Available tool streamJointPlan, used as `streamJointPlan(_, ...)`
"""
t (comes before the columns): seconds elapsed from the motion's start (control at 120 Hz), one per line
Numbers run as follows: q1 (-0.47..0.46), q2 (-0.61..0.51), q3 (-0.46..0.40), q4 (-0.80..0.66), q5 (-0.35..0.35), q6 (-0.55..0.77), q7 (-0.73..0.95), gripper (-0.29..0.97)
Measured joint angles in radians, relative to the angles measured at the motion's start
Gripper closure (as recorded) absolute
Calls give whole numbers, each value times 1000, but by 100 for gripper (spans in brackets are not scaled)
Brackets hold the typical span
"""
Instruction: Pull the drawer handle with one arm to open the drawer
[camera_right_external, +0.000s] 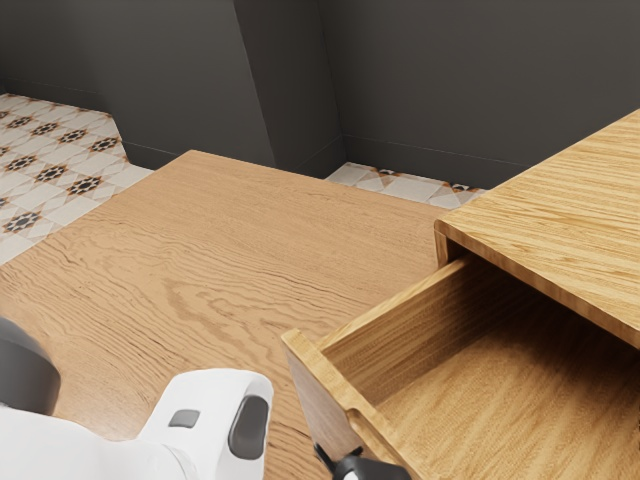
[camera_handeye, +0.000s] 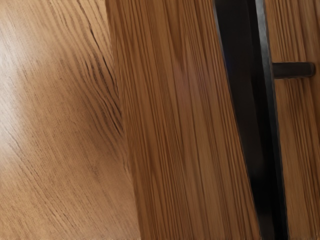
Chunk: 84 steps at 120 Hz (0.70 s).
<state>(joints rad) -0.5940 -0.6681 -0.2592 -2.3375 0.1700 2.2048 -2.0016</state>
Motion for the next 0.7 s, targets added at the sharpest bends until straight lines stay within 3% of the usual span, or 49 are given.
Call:
streamJointPlan(0.425, 32, -56, -16, 37, -2, -51, -3, 2)
streamJointPlan(0.617, 126, -123, 115, 162, 17, -181, 30, 1)
streamJointPlan(0.7, 145, -121, 230, 289, 11, -265, 58, 1)
